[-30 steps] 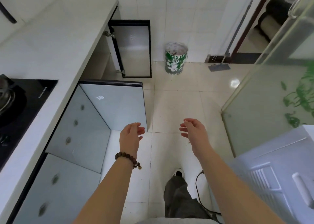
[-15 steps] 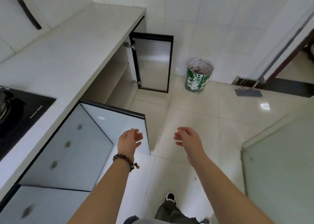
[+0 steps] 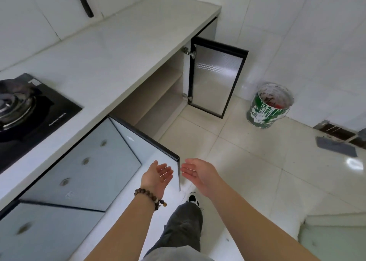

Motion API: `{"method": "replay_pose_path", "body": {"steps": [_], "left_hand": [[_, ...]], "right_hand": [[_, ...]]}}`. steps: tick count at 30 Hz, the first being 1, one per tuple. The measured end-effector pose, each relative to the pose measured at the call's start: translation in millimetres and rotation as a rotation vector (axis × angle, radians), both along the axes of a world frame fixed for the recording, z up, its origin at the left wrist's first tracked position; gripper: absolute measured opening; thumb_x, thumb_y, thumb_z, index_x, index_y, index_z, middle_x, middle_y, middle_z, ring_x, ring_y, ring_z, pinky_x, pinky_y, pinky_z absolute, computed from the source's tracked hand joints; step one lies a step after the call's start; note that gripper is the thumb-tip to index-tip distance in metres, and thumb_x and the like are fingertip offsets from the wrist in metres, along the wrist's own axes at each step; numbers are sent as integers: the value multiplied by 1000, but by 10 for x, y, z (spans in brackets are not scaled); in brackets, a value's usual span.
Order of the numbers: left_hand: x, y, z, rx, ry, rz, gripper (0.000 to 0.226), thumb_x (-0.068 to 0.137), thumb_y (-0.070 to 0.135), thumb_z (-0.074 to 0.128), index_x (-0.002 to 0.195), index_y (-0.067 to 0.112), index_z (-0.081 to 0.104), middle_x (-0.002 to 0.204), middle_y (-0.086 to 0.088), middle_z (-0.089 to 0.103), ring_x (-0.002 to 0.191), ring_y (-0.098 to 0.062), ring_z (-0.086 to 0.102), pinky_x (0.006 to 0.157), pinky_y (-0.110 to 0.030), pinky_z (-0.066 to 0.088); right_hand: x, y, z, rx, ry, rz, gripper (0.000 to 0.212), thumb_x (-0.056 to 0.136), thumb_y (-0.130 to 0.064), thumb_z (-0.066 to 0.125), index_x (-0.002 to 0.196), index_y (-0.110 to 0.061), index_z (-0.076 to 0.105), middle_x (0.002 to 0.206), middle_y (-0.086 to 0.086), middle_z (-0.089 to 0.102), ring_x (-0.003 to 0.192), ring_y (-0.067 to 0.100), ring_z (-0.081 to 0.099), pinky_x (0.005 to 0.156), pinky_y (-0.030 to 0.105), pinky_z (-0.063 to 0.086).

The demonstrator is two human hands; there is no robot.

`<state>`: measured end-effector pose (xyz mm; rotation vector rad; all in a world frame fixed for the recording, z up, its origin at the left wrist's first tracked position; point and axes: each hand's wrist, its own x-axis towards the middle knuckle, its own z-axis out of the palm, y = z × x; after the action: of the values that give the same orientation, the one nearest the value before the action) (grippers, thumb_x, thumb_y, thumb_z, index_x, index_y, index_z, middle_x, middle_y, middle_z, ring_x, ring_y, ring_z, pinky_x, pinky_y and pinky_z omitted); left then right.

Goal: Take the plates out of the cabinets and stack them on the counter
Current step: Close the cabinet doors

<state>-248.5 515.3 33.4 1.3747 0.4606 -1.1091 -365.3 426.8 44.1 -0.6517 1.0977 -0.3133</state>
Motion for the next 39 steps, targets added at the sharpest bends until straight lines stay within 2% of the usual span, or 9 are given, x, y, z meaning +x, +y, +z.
{"method": "replay_pose_path", "body": {"steps": [6, 9, 11, 13, 15, 18, 25, 31, 39], "left_hand": [[196, -410, -159, -13, 119, 88, 48, 98, 37, 45, 115, -7, 53, 114, -23, 60, 109, -35, 59, 99, -42, 46], [305, -550, -219, -17, 194, 135, 53, 96, 41, 46, 112, -10, 53, 111, -26, 61, 102, -37, 61, 89, -43, 49], [342, -618, -254, -14, 239, 164, 55, 95, 42, 46, 109, -11, 54, 109, -26, 61, 97, -39, 62, 80, -44, 50], [362, -709, -295, -8, 269, 188, 55, 95, 42, 46, 106, -12, 55, 108, -27, 61, 96, -40, 61, 81, -45, 49], [361, -834, -337, -5, 291, 211, 54, 95, 42, 46, 101, -11, 56, 107, -27, 61, 97, -41, 60, 83, -46, 49], [372, -1081, -360, -9, 305, 237, 53, 95, 41, 47, 99, -11, 56, 106, -27, 62, 97, -41, 61, 80, -45, 50], [457, -1824, -330, -81, 348, 337, 48, 94, 37, 48, 100, -10, 58, 107, -27, 64, 100, -40, 63, 79, -43, 53], [608, -2499, -365, -165, 308, 423, 44, 91, 29, 52, 108, -10, 60, 105, -25, 68, 105, -38, 63, 91, -43, 51], [1094, -3580, -413, -191, 183, 619, 27, 90, 26, 54, 97, 1, 59, 83, -15, 67, 88, -29, 64, 92, -41, 50]], "right_hand": [[347, -457, -247, 169, 9, 49, 18, 91, -10, 55, 104, 2, 58, 105, 24, 64, 97, 33, 66, 90, 37, 54], [474, -701, -345, 217, 47, 162, 20, 92, -10, 53, 105, 5, 57, 104, 25, 65, 94, 35, 68, 87, 40, 56], [527, -866, -378, 220, 132, 269, 20, 92, -9, 52, 104, 6, 57, 97, 25, 64, 86, 35, 69, 77, 39, 59], [553, -1012, -408, 216, 238, 365, 20, 90, -7, 52, 103, 7, 58, 91, 24, 63, 77, 34, 70, 64, 35, 59], [560, -1162, -433, 213, 305, 413, 21, 90, -8, 52, 104, 7, 59, 91, 22, 64, 77, 32, 69, 59, 33, 58], [626, -1435, -448, 232, 297, 397, 21, 92, -9, 52, 103, 7, 58, 93, 24, 66, 83, 33, 68, 65, 35, 57], [839, -2144, -378, 244, 236, 342, 20, 92, -8, 50, 88, 5, 65, 74, 18, 74, 81, 31, 69, 75, 37, 59], [1153, -2871, -385, 231, 202, 320, 16, 91, -4, 51, 92, 5, 63, 85, 21, 72, 84, 32, 68, 81, 36, 56], [1959, -4050, -412, 248, 134, 606, 18, 94, -6, 45, 92, 3, 61, 89, 20, 71, 87, 29, 66, 85, 34, 52]]}}
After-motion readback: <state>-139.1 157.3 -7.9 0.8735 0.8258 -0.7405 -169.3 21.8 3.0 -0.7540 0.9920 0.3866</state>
